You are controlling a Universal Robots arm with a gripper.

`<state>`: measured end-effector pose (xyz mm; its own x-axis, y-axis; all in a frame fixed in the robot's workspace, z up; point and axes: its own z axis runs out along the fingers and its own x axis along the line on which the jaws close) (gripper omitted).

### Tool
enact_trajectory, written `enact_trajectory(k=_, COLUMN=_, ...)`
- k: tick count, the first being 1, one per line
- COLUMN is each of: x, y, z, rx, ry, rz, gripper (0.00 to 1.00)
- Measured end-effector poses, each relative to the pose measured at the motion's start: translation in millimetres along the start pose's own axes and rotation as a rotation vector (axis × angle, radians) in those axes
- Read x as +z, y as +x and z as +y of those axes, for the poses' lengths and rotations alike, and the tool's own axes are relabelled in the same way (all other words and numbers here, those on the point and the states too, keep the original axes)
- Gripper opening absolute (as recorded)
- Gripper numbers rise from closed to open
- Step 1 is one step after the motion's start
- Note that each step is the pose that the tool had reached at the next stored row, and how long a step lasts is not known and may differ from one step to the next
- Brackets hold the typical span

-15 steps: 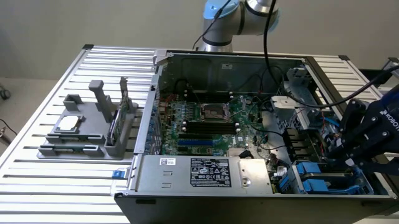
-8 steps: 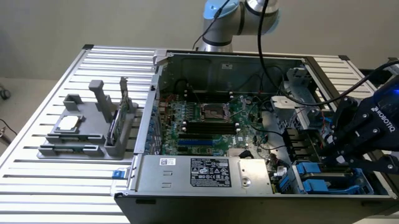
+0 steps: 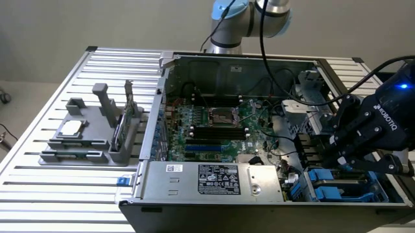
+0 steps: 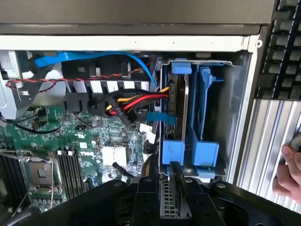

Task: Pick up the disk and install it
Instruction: 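Insert the second disk wire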

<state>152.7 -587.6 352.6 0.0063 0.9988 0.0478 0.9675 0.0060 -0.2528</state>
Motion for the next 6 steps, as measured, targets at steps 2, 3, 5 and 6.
enact_trajectory(k=2, x=0.0, y=0.0, z=0.0, rx=0.000, ry=0.0000, rz=0.0000, gripper=0.25)
enact_trajectory(k=3, x=0.0, y=0.1, z=0.0, rx=0.000, ry=0.0000, rz=0.0001, gripper=0.25)
enact_trajectory(k=5, x=0.0, y=0.1, z=0.0, rx=0.000, ry=0.0000, rz=0.0001, gripper=0.25)
enact_trajectory(k=6, x=0.0, y=0.2, z=0.0, rx=0.000, ry=0.0000, rz=0.0000, gripper=0.25)
